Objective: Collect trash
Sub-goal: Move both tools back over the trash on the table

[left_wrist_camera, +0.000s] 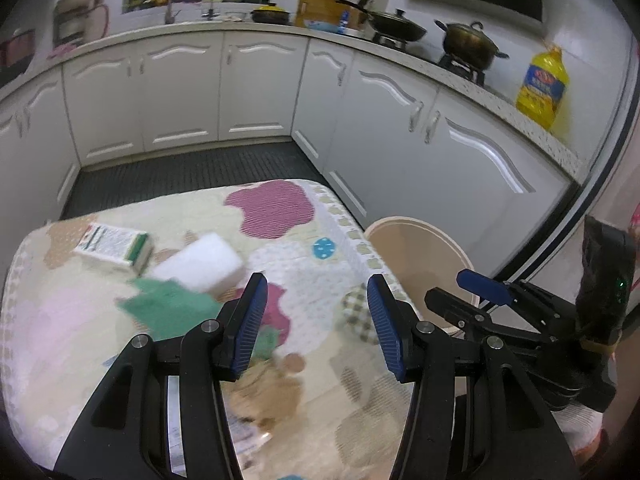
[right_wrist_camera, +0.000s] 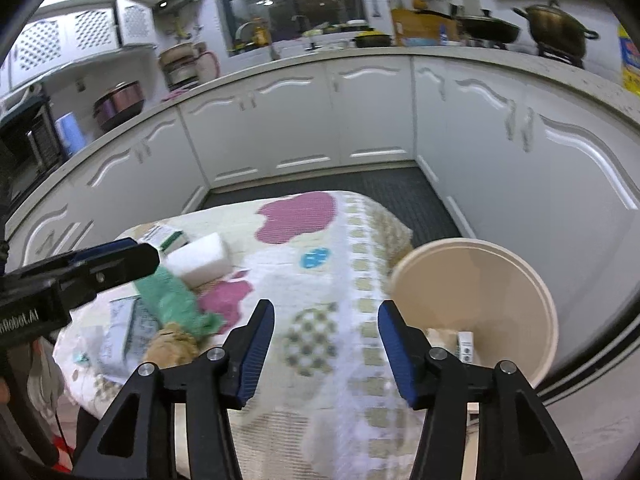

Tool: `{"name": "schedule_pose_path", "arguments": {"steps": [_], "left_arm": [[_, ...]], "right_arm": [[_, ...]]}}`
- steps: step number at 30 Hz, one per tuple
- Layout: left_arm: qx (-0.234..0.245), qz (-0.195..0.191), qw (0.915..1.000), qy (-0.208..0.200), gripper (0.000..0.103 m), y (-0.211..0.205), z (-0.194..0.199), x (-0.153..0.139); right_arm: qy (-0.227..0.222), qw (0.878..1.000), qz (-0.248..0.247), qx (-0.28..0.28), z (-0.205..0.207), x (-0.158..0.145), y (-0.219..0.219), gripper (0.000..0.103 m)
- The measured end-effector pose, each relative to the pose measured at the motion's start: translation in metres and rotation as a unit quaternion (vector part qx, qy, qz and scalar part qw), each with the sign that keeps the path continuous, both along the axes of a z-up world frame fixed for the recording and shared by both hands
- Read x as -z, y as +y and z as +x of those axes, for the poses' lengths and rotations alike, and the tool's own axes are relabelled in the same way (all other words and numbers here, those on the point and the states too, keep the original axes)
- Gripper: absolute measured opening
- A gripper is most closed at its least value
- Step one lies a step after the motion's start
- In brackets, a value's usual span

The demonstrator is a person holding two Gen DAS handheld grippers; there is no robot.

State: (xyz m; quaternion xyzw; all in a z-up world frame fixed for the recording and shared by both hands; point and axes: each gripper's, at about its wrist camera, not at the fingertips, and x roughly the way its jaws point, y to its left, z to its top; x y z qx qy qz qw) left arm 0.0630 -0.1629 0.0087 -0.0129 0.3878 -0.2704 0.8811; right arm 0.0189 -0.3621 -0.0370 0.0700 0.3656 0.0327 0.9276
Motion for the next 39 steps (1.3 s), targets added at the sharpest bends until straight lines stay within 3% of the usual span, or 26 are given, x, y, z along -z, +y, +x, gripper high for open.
{"name": "schedule_pose_path", "arguments": {"steps": [3, 5, 15, 22, 29, 39], "left_arm": [[-0.011, -0.008, 0.9999, 0.008, 0.063, 0.027, 0.001, -0.004], [-0.022, -0.012, 0.9996, 0.01, 0.064, 0.048, 0.0, -0.006], [-0.067, -0.016, 0.9972, 0.03, 0.064, 0.132, -0.012, -0.004], [-0.082, -0.015, 0.9944, 0.064, 0.064, 0.172, -0.025, 0.019], [-0.073, -0.009, 0.9924, 0.099, 0.064, 0.18, -0.04, 0.049], [-0.045, 0.04, 0.9938, 0.093, 0.064, 0.152, -0.029, 0.069]], "right_arm": [[0.001, 1.0, 0.002, -0.023, 0.003, -0.001, 0.015, 0.059], [0.003, 0.999, 0.008, -0.037, 0.004, -0.001, 0.024, 0.064], [0.015, 0.994, 0.014, -0.111, 0.018, 0.004, 0.081, 0.064], [0.028, 0.988, 0.008, -0.149, 0.029, 0.011, 0.115, 0.064], [0.039, 0.986, 0.007, -0.162, 0.04, 0.018, 0.129, 0.064], [0.05, 0.984, 0.008, -0.17, 0.053, 0.024, 0.14, 0.065]]}}
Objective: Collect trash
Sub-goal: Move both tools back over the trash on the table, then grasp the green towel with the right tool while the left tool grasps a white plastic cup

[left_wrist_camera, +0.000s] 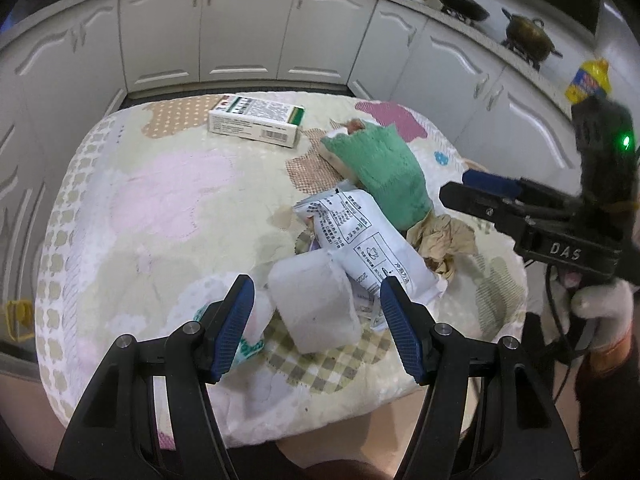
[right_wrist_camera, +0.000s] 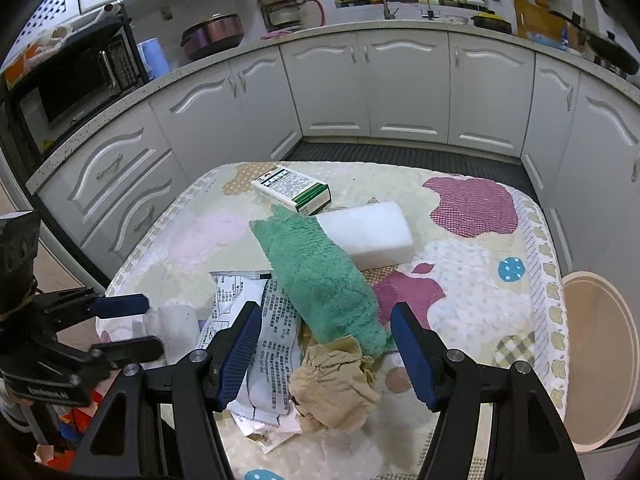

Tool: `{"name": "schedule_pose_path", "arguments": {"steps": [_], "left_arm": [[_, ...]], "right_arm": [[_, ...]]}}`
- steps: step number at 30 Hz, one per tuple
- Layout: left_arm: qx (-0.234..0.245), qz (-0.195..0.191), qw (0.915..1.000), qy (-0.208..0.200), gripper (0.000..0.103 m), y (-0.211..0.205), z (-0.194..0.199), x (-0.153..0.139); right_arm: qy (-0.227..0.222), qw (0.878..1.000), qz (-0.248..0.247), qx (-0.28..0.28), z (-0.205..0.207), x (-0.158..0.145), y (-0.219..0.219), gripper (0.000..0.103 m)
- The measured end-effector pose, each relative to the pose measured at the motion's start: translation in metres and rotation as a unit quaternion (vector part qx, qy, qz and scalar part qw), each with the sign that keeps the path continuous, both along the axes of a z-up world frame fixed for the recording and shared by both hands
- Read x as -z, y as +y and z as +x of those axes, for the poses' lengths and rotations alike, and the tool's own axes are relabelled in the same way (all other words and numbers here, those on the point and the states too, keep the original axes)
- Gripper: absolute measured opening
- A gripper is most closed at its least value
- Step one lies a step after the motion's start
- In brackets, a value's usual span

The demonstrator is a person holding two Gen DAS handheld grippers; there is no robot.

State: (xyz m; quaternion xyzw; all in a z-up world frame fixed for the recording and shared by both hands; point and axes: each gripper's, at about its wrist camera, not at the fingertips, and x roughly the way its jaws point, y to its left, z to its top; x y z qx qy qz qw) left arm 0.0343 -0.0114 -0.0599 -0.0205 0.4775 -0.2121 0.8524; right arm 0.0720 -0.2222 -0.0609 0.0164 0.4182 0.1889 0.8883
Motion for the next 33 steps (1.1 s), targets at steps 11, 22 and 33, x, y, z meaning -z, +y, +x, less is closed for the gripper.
{"name": "schedule_pose_path", "arguments": {"steps": [11, 22, 33], "left_arm": [[0.022, 0.029, 0.9993, 0.004, 0.037, -0.009, 0.018, 0.015], [0.011, -0.027, 0.9995, -0.007, 0.034, 0.018, 0.022, -0.018], [-0.008, -0.048, 0.9981, -0.037, 0.034, 0.029, 0.021, -0.047]], "right_arm": [[0.015, 1.0, 0.004, -0.006, 0.028, 0.012, 0.01, 0.065], [-0.007, 1.0, 0.017, -0.007, 0.029, 0.006, 0.004, 0.014], [-0.023, 0.999, 0.012, -0.019, 0.025, -0.012, 0.004, 0.041]]}}
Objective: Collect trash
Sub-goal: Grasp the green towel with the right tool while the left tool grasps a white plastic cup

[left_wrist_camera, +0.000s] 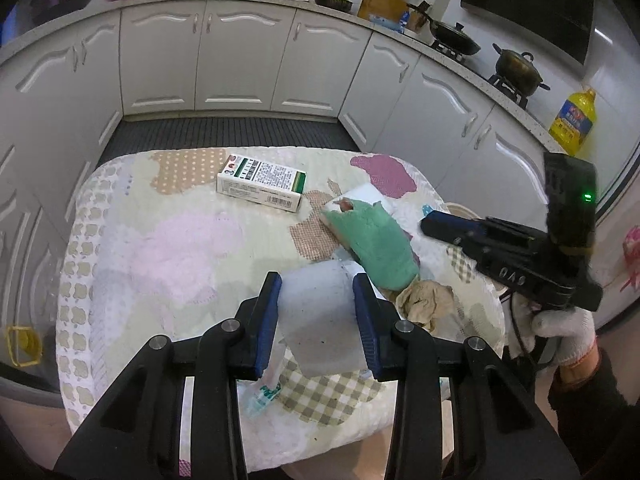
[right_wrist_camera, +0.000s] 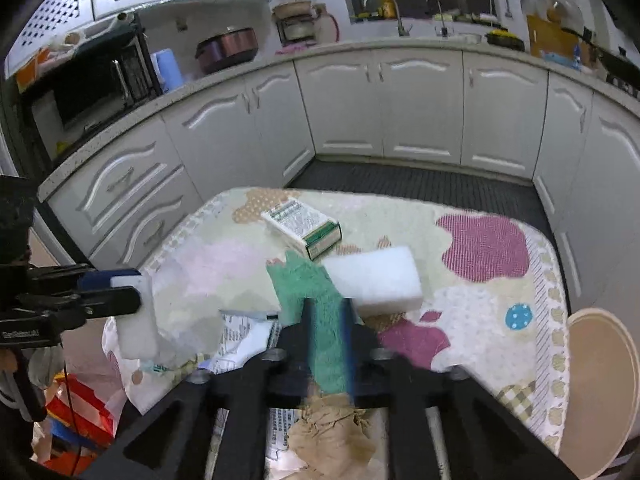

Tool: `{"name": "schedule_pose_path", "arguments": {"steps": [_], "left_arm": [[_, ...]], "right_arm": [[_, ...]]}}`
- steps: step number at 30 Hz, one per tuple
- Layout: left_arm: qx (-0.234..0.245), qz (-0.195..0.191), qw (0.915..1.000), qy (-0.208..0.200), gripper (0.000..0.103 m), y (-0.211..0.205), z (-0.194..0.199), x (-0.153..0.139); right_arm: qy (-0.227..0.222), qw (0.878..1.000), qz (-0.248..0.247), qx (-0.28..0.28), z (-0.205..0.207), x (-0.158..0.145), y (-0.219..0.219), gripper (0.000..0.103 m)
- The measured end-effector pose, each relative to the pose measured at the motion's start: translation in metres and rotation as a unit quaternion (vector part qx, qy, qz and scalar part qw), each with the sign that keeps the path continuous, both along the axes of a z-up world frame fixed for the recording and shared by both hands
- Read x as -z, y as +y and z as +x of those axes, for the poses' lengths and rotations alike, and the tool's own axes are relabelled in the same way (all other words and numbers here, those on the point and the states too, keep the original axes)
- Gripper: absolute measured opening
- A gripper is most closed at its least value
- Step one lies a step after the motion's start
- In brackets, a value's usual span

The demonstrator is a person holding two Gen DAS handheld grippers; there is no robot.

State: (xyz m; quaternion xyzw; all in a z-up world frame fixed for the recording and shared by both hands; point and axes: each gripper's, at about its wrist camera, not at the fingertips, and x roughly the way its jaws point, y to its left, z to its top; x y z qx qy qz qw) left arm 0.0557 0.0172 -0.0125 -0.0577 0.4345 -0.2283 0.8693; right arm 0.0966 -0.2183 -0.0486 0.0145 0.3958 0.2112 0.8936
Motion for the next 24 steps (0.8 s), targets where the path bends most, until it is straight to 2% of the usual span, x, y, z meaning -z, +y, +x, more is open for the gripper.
{"name": "schedule_pose_path", "arguments": {"steps": [1, 5, 7, 9, 12, 17, 24], "left_arm": [[0.0, 0.001, 1.0, 0.0, 0.034, -0.001, -0.001, 0.001], [-0.003, -0.004, 1.0, 0.002, 0.034, -0.001, -0.001, 0.002], [-0.006, -0.006, 1.0, 0.002, 0.034, 0.0, 0.0, 0.002], [-0.007, -0.003, 1.0, 0.001, 0.034, -0.001, 0.0, 0.003], [-0.011, 0.0, 0.9999, 0.0, 0.034, -0.001, 0.001, 0.002], [-0.021, -0.01, 0.9997, -0.008, 0.034, -0.004, 0.006, -0.005], [-0.004, -0.012, 0.9994, -0.032, 0.034, -0.033, 0.005, -0.024]], "right_arm": [[0.007, 1.0, -0.001, 0.001, 0.002, 0.005, 0.0, 0.051], [0.033, 0.999, -0.025, -0.004, 0.013, 0.03, 0.009, 0.051], [0.049, 0.998, -0.026, -0.001, 0.02, 0.045, 0.011, 0.041], [0.041, 0.999, -0.026, 0.001, 0.02, 0.049, 0.011, 0.034], [0.023, 1.0, -0.019, -0.003, 0.012, 0.037, 0.007, 0.027], [-0.033, 0.999, 0.023, 0.019, -0.003, -0.001, -0.013, 0.027], [-0.066, 0.993, 0.092, 0.038, -0.023, -0.035, -0.037, 0.027]]}}
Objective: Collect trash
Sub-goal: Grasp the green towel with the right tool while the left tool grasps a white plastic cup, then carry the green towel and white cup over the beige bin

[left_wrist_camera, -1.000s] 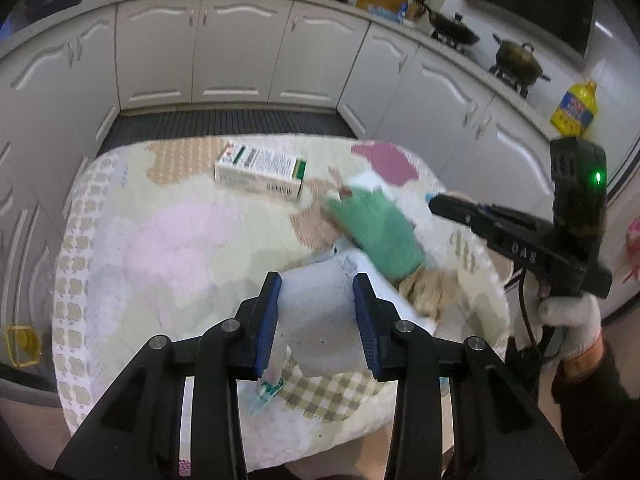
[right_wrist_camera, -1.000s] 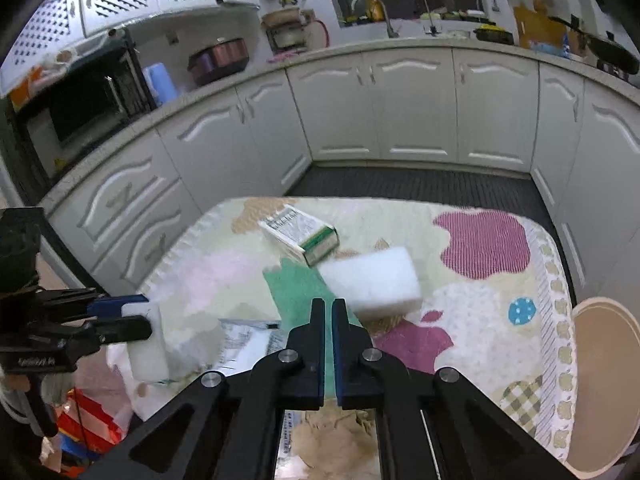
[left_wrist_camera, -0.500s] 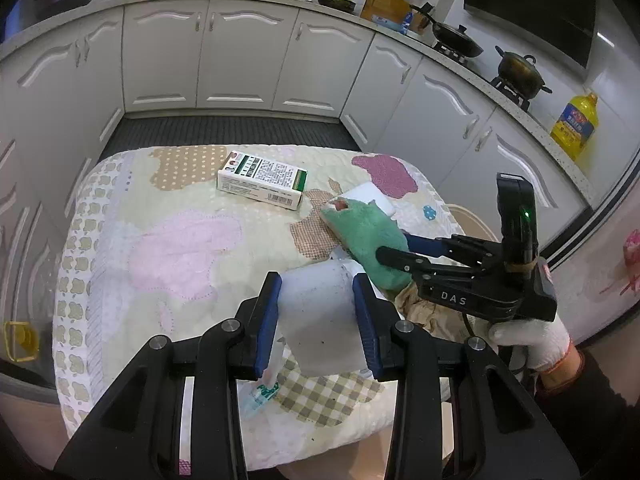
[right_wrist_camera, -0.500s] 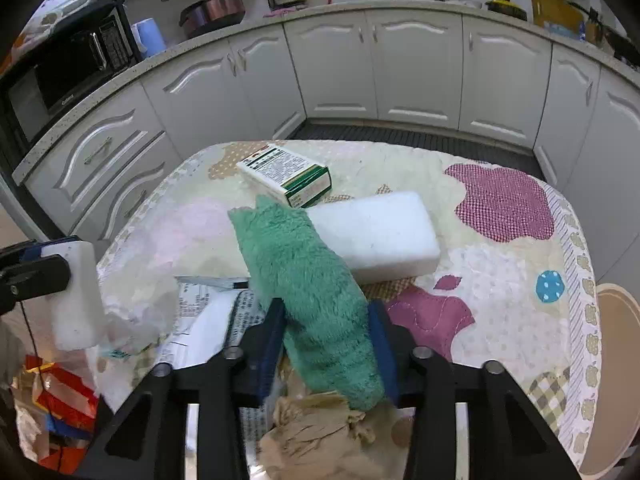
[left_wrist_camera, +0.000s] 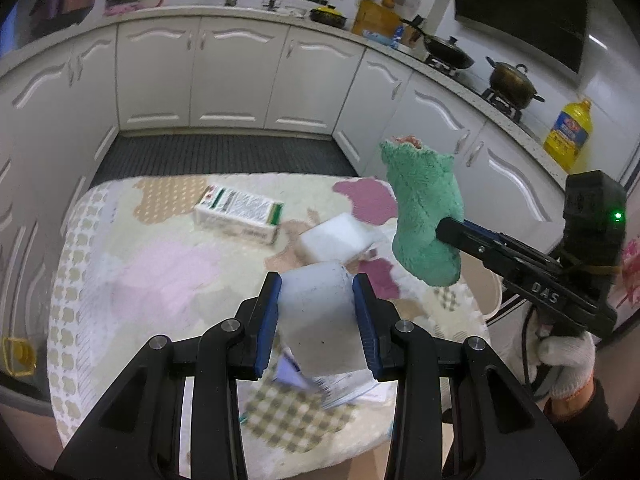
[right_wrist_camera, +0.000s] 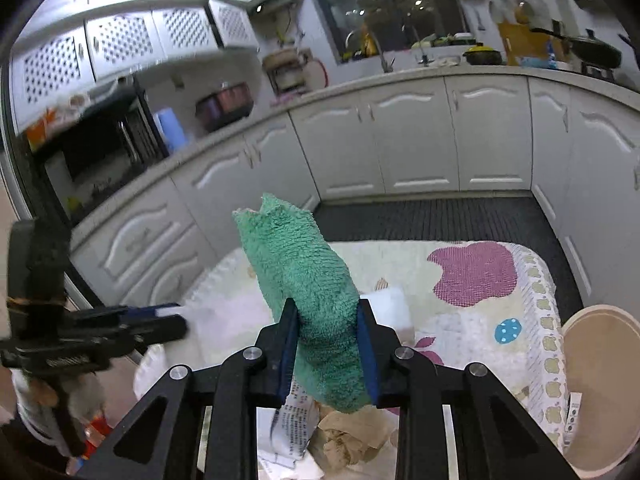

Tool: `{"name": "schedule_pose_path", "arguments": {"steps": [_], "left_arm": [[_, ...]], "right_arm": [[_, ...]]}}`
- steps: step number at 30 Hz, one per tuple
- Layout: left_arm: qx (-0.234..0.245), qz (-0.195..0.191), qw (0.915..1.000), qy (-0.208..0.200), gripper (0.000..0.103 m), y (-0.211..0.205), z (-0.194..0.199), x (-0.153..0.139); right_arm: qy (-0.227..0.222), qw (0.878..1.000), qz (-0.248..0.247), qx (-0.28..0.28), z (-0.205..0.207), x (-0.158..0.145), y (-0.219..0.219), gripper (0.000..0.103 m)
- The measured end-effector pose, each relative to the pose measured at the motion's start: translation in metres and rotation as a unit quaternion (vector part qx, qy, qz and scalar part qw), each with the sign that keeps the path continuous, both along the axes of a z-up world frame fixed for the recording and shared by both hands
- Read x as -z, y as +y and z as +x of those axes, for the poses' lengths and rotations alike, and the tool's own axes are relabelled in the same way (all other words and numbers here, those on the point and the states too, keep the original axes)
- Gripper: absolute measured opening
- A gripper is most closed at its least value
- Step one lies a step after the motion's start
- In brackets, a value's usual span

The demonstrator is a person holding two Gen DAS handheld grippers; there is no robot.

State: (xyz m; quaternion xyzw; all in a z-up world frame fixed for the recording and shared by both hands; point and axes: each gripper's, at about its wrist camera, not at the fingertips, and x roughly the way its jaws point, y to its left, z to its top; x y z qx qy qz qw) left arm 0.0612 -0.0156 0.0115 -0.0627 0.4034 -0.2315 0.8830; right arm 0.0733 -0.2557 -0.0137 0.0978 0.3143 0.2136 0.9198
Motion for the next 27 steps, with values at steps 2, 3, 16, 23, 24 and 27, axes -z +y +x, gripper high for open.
{"name": "schedule_pose_path", "arguments": {"steps": [2, 3, 16, 23, 24, 27], "left_arm": [[0.007, 0.002, 0.9999, -0.007, 0.034, -0.011, -0.001, -0.004], [0.011, 0.003, 0.9999, -0.009, 0.034, -0.016, -0.001, -0.005], [0.058, 0.014, 0.9976, -0.034, 0.034, -0.095, -0.002, -0.016], [0.085, 0.025, 0.9951, -0.044, 0.034, -0.14, -0.005, -0.017], [0.088, 0.026, 0.9948, -0.045, 0.034, -0.144, -0.004, -0.017], [0.098, 0.028, 0.9938, -0.045, 0.034, -0.162, -0.003, -0.017]], "right_arm": [[-0.008, 1.0, 0.003, 0.004, -0.009, -0.006, -0.005, 0.027], [-0.011, 1.0, 0.001, 0.006, -0.012, -0.008, -0.007, 0.027], [-0.022, 0.997, -0.024, 0.075, -0.053, -0.023, -0.068, 0.027], [-0.016, 0.992, -0.03, 0.118, -0.068, -0.02, -0.11, 0.027], [-0.015, 0.992, -0.03, 0.124, -0.07, -0.019, -0.115, 0.027], [-0.011, 0.99, -0.027, 0.141, -0.076, -0.016, -0.132, 0.027]]}}
